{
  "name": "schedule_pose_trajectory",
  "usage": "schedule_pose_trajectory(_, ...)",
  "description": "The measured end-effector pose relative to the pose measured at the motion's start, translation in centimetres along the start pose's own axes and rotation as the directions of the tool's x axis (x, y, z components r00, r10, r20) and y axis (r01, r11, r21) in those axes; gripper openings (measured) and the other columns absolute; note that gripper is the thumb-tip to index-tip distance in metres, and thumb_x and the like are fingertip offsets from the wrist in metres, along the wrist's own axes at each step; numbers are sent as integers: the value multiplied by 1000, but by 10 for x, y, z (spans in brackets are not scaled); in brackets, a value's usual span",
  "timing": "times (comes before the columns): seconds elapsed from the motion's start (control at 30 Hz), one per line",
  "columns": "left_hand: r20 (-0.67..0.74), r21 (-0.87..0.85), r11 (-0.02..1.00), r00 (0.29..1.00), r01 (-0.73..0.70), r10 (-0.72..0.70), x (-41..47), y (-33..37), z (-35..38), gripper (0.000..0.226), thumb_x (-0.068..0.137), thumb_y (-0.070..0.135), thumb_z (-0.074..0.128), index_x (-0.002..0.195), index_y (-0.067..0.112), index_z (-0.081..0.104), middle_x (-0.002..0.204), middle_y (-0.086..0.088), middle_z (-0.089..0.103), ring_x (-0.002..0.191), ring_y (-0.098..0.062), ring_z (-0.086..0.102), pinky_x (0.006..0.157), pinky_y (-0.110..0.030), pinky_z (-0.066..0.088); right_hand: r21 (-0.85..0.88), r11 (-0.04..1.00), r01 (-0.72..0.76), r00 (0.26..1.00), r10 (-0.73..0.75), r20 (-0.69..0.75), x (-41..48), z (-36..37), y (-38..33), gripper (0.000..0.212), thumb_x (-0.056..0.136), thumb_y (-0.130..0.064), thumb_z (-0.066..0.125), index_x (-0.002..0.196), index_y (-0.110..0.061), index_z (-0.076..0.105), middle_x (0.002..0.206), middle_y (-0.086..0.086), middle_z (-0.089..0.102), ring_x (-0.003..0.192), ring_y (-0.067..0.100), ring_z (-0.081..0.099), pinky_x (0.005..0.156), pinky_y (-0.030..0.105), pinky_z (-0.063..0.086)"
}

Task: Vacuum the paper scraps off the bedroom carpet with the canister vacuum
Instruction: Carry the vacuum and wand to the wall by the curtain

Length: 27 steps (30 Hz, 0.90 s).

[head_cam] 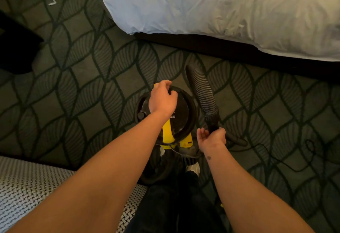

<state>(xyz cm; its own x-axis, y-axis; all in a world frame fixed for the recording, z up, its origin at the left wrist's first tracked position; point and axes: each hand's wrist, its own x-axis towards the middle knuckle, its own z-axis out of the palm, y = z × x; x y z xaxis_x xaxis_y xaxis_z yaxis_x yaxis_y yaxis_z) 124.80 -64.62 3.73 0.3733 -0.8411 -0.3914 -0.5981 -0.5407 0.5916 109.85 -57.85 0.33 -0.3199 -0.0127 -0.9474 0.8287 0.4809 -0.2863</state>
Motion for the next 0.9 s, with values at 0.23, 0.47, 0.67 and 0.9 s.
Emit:
schedule_pose_trajectory(0.23,27,170,985,999,-25,21,52,-19,4,54,85,32,61,136,21,46,138,0,46,129,-20,43,103,-36,39,-93,994,66,993,-74,-89,17,32,18,42,95,-35,44,125,-7,55,75,8,53,59,18,51,55,29,48)
schedule_pose_trajectory(0.47,155,118,993,988,4,-22,80,-35,10,48,89,45,52,132,24,49,134,2,49,120,-19,52,97,-39,45,-128,984,125,975,-146,-166,24,52,18,44,94,-40,43,129,-15,54,79,7,59,58,16,50,51,26,40)
schedule_pose_trajectory(0.67,208,28,996,974,82,-86,106,-40,16,37,98,46,36,118,24,57,120,2,59,104,-15,56,85,-33,43,-61,976,211,944,-220,-248,25,75,25,47,95,-35,41,138,-17,50,130,11,58,107,30,60,94,41,50)
schedule_pose_trajectory(0.9,236,-183,958,956,222,-177,122,-51,22,50,101,46,19,109,26,64,113,7,66,108,-11,58,101,-40,42,-35,960,277,883,-269,-384,23,94,27,45,100,-34,38,141,-20,48,135,5,55,111,23,53,93,33,41)
